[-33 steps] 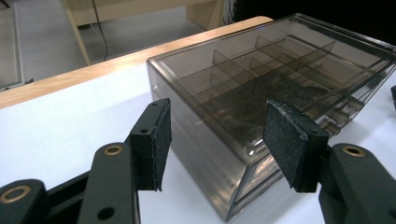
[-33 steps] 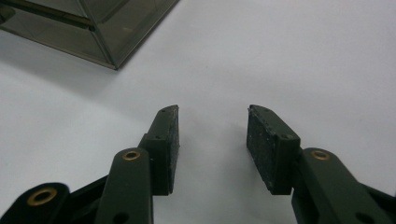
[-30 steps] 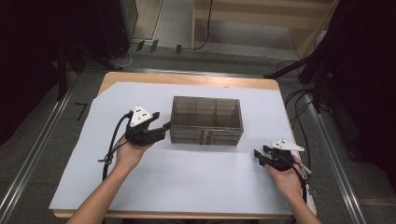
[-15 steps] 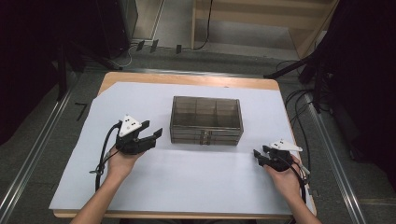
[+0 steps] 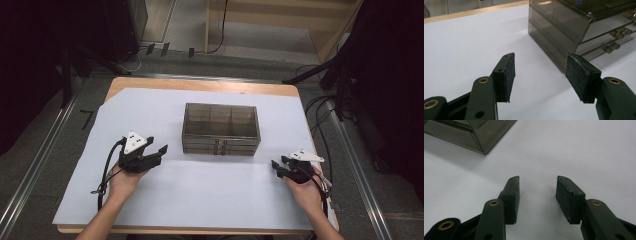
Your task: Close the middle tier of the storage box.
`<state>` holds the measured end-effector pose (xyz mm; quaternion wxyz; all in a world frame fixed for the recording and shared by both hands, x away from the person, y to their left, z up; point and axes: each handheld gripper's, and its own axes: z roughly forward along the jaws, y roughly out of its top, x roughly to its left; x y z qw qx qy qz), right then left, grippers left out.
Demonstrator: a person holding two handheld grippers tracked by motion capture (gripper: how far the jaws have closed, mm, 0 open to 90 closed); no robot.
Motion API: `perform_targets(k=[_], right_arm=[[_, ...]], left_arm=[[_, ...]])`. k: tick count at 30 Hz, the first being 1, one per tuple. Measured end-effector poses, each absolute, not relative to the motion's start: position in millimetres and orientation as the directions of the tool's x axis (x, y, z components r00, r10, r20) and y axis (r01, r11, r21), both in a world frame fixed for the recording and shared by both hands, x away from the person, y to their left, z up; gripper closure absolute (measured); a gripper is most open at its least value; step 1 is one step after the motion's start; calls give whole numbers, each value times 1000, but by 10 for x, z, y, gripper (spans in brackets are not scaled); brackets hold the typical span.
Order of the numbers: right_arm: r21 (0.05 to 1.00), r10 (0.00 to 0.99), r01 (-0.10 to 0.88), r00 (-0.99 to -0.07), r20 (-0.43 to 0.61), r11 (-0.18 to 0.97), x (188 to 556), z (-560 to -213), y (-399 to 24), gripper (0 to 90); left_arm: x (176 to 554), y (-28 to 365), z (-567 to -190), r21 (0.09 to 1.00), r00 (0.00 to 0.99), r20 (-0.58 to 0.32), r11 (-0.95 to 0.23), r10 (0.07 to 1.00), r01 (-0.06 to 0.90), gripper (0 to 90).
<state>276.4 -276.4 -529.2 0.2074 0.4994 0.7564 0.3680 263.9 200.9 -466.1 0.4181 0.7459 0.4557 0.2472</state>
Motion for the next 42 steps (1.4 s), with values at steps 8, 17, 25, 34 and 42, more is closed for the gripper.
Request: perform_targets(k=[8, 17, 25, 34, 42], right_arm=[[764, 908, 603, -415, 55, 229, 2764, -5292, -2765, 539], [763, 908, 604, -415, 55, 230, 2766, -5293, -2765, 540], [762, 909, 607, -412, 59, 226, 2761, -5292, -2762, 539], [763, 909, 606, -413, 61, 224, 2765, -5293, -2765, 539], [763, 910, 605, -412, 56, 226, 2761, -5293, -2759, 539]], left_arm=[[2673, 1949, -4821, 803, 481, 17, -299, 876, 516, 427], [2698, 1935, -4969, 781, 471, -1, -294, 882, 551, 425], [2723, 1894, -5046, 751, 471, 6, -315, 882, 580, 425], [2774, 1876, -5106, 730, 446, 2, -306, 895, 610, 428], [2767, 1850, -5114, 726, 446, 33, -328, 894, 604, 419]])
